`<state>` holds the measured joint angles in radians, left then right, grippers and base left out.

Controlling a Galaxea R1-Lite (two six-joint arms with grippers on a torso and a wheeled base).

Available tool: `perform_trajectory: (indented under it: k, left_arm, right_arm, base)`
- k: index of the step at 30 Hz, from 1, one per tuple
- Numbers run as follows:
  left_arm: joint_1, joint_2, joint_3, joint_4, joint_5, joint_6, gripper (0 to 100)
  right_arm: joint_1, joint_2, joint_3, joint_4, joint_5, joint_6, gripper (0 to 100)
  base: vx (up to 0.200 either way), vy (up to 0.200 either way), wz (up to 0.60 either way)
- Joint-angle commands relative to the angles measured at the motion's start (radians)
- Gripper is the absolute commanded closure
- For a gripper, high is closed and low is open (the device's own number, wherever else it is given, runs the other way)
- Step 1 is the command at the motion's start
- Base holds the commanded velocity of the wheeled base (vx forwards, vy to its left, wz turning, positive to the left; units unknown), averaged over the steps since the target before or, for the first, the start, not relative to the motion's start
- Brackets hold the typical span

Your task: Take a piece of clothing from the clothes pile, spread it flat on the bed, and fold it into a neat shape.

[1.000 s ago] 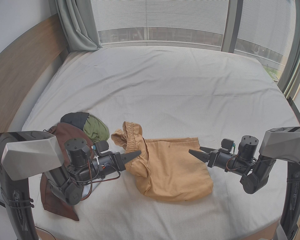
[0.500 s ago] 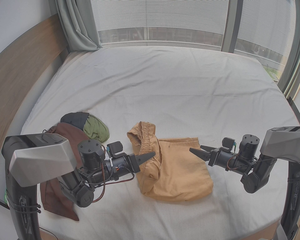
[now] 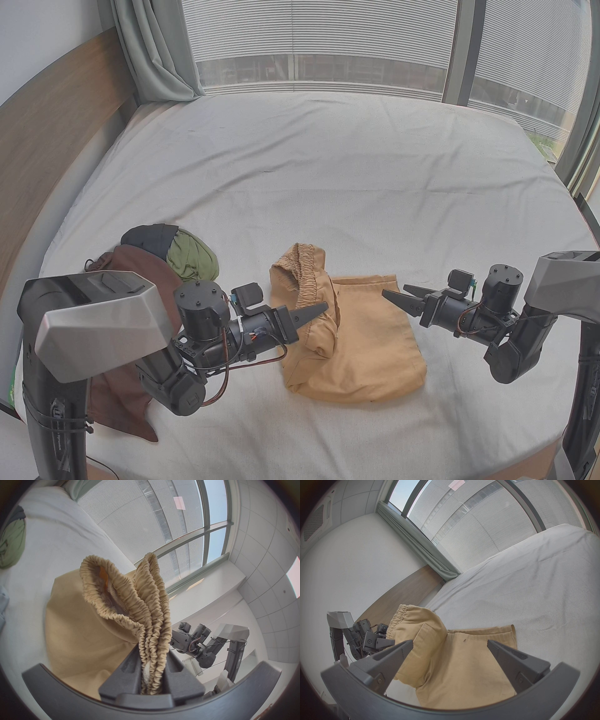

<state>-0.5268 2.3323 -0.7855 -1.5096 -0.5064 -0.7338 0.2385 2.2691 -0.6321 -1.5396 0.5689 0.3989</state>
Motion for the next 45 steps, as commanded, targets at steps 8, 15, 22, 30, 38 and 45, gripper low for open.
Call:
perform_trajectory:
  k: [8,15,22,30,38,45]
  left_arm:
    - [-0.064,0.059,-0.054,-0.003,-0.001,-0.033,100]
    - [-0.088,0.116,-0.081,-0.008,-0.001,-0.033,100]
    - [-0.111,0.171,-0.127,-0.011,0.002,-0.033,100]
    - [-0.121,0.219,-0.153,-0.015,0.006,-0.032,100]
    - [-0.122,0.229,-0.172,-0.012,0.02,-0.032,100]
    - [-0.122,0.231,-0.184,-0.009,0.023,-0.032,100]
  right_arm:
    - [-0.001,-0.03,-0.024,-0.001,-0.04,0.046,0]
    - [-0.001,-0.031,-0.026,-0.001,-0.04,0.047,0]
    - [-0.002,-0.031,-0.026,-0.001,-0.04,0.047,0]
    - [-0.001,-0.03,-0.026,-0.001,-0.04,0.047,0]
    - [-0.001,-0.03,-0.026,-0.001,-0.04,0.047,0]
    - [0.001,-0.03,-0.026,-0.001,-0.04,0.047,0]
  base:
    - [0.0,0.0,0.0]
    - [0.0,0.0,0.0]
    - [0.0,0.0,0.0]
    - [0.0,0.0,0.0]
    - [0.0,0.0,0.0]
    - [0.0,0.0,0.0]
